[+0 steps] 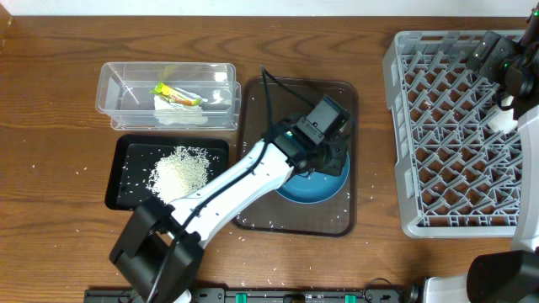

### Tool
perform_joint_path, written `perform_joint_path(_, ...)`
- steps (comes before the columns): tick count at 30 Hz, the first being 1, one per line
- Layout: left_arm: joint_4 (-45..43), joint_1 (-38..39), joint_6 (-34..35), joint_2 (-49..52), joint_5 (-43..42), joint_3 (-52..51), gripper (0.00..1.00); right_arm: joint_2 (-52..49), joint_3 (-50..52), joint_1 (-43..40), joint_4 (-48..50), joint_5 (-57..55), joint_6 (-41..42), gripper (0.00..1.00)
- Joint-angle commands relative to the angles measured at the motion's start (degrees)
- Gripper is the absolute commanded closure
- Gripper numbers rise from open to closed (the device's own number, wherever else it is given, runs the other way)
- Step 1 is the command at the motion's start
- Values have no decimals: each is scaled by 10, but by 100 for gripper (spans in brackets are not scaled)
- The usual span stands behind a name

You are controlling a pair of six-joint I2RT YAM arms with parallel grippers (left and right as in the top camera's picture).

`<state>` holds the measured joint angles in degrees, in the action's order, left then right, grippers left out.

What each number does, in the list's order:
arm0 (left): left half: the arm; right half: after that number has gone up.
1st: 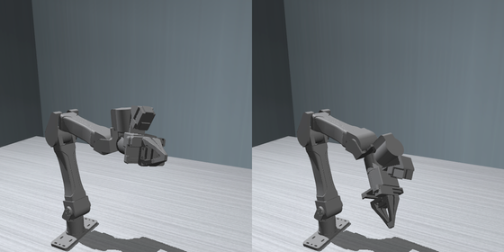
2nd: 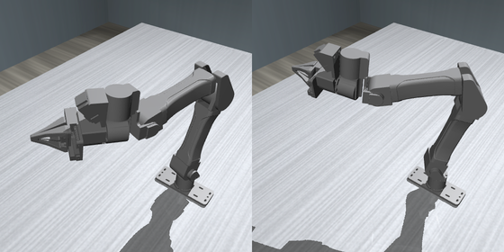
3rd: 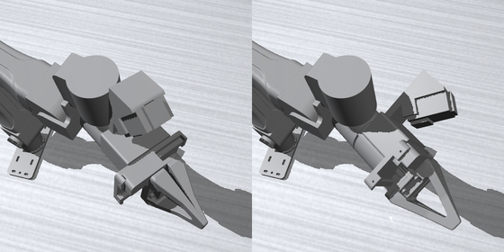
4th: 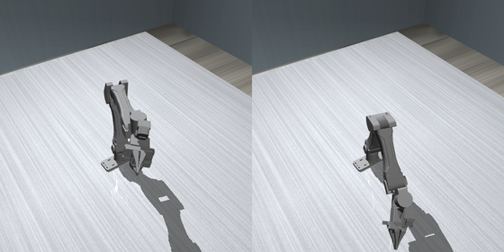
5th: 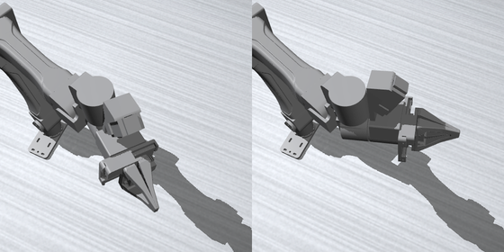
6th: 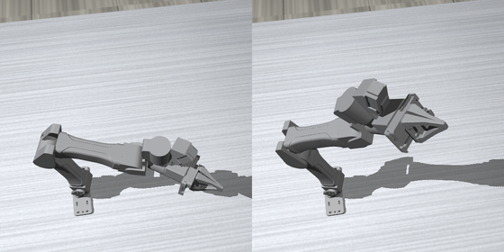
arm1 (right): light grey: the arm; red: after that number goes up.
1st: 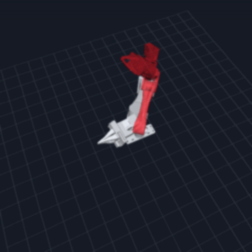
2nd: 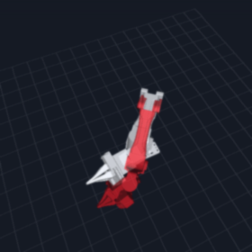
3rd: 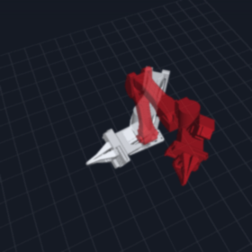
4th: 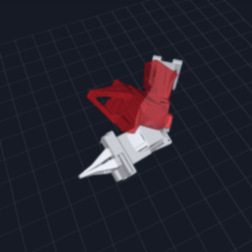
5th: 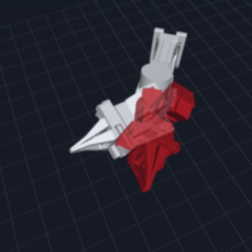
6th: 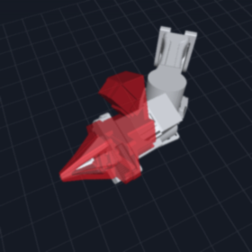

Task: Sort waste into correct bins and load items into the dishwasher rack
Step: 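Carry the emptied bowl back and set it on the brown tray, then release the bowl and retract the left gripper to the left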

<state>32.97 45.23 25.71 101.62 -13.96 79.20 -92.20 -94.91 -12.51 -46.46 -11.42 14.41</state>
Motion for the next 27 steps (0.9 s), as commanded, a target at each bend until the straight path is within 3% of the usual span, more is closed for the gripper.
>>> perform_joint_path(1,1,-19,1,-49,5,10,64,0,-14,2,-1,-8,-5,1)
perform_joint_path(6,30,-71,1,-100,6,10,64,0,-14,2,-1,-8,-5,1)
perform_joint_path(11,90,-174,1,-153,32,10,64,0,-14,2,-1,-8,-5,1)
perform_joint_path(24,242,-580,30,-220,38,10,63,0,-13,2,-9,-7,-5,1)
perform_joint_path(26,262,-638,36,-219,38,10,54,0,-13,3,3,1,7,1)
perform_joint_path(27,269,-661,35,-219,38,9,43,0,-13,3,14,6,17,1)
